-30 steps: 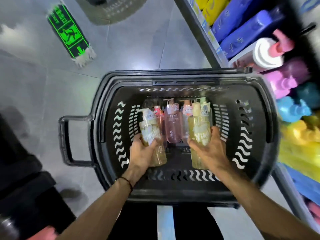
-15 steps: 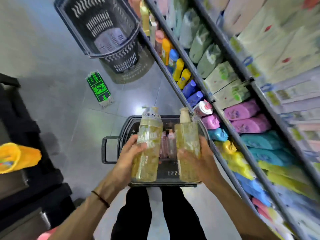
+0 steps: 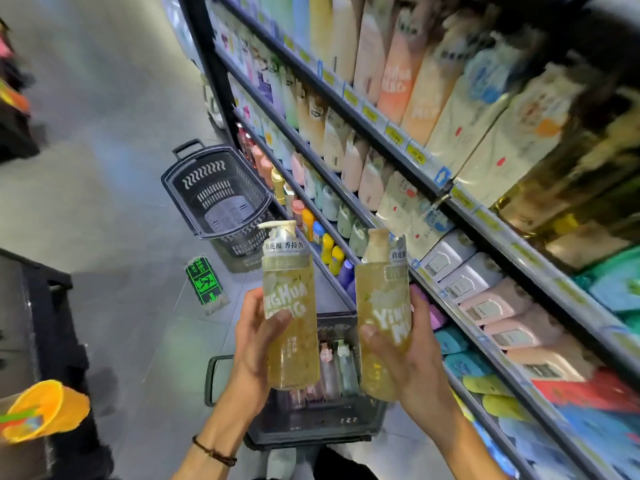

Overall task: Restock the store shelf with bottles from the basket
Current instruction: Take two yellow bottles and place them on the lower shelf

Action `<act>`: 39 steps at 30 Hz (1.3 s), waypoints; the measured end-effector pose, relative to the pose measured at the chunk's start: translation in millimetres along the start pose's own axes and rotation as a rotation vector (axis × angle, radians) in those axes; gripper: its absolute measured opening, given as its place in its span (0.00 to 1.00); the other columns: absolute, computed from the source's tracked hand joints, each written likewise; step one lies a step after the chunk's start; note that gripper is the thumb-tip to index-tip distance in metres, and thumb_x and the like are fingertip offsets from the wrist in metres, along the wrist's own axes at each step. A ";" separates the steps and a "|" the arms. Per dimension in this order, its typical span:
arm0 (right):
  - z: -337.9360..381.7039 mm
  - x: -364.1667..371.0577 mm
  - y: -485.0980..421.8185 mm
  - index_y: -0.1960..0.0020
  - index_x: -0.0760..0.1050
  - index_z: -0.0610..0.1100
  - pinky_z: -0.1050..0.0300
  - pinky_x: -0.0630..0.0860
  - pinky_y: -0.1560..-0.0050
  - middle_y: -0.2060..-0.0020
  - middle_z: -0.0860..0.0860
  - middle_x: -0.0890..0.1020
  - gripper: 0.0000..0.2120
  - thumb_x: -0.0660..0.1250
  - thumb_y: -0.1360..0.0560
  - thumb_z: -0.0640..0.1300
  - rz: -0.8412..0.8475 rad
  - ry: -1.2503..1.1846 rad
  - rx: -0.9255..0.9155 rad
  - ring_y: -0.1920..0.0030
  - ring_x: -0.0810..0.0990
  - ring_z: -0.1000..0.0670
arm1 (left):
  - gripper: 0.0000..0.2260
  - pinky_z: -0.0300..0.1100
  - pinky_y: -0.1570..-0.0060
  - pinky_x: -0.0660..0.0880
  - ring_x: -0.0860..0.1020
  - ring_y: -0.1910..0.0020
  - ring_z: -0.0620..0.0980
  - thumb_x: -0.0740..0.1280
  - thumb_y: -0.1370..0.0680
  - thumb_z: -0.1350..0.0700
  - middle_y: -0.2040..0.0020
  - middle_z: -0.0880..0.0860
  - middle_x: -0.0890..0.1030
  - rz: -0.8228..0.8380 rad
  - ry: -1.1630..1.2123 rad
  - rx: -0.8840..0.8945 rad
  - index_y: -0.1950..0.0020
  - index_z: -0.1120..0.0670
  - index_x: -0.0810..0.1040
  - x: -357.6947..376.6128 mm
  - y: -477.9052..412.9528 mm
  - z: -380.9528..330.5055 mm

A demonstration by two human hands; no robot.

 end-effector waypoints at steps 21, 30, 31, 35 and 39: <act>148.5 -102.5 273.1 0.30 0.63 0.58 0.59 0.76 0.45 0.45 0.71 0.79 0.35 0.73 0.31 0.62 -0.894 0.065 -0.293 0.45 0.80 0.64 | 0.33 0.50 0.61 0.82 0.85 0.58 0.58 0.79 0.41 0.48 0.51 0.57 0.85 0.839 -0.136 0.177 0.38 0.51 0.75 192.4 190.3 -106.7; 140.8 -201.9 395.4 0.30 0.66 0.55 0.65 0.75 0.52 0.52 0.66 0.83 0.40 0.73 0.39 0.66 -1.293 0.003 -0.318 0.53 0.81 0.65 | 0.33 0.51 0.57 0.82 0.84 0.56 0.56 0.78 0.40 0.45 0.50 0.57 0.85 1.095 -0.182 0.172 0.38 0.50 0.74 303.6 299.9 -80.6; 138.8 -215.4 407.5 0.32 0.67 0.55 0.68 0.74 0.55 0.53 0.69 0.81 0.38 0.73 0.38 0.62 -1.323 0.015 -0.323 0.54 0.80 0.66 | 0.33 0.48 0.59 0.81 0.84 0.57 0.54 0.77 0.40 0.45 0.51 0.56 0.85 1.117 -0.184 0.176 0.38 0.51 0.75 317.0 311.1 -76.2; 125.2 -275.6 452.3 0.33 0.68 0.57 0.72 0.72 0.57 0.54 0.74 0.79 0.37 0.72 0.40 0.62 -1.407 0.051 -0.326 0.54 0.79 0.68 | 0.31 0.40 0.65 0.78 0.82 0.62 0.51 0.76 0.41 0.46 0.57 0.54 0.84 1.182 -0.179 0.173 0.41 0.56 0.77 374.0 362.9 -53.3; 111.9 -344.0 492.2 0.35 0.68 0.59 0.64 0.73 0.53 0.53 0.73 0.80 0.35 0.73 0.39 0.63 -1.435 0.070 -0.324 0.54 0.80 0.67 | 0.26 0.47 0.63 0.79 0.81 0.63 0.53 0.77 0.41 0.44 0.57 0.57 0.84 1.192 -0.234 0.184 0.46 0.53 0.81 441.3 411.9 -29.1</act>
Point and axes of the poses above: each hand's wrist, its own y-axis away from the middle knuckle, its own x-axis out of the palm, z = x × y, the point moved 5 cm from there along -y, towards the middle knuckle
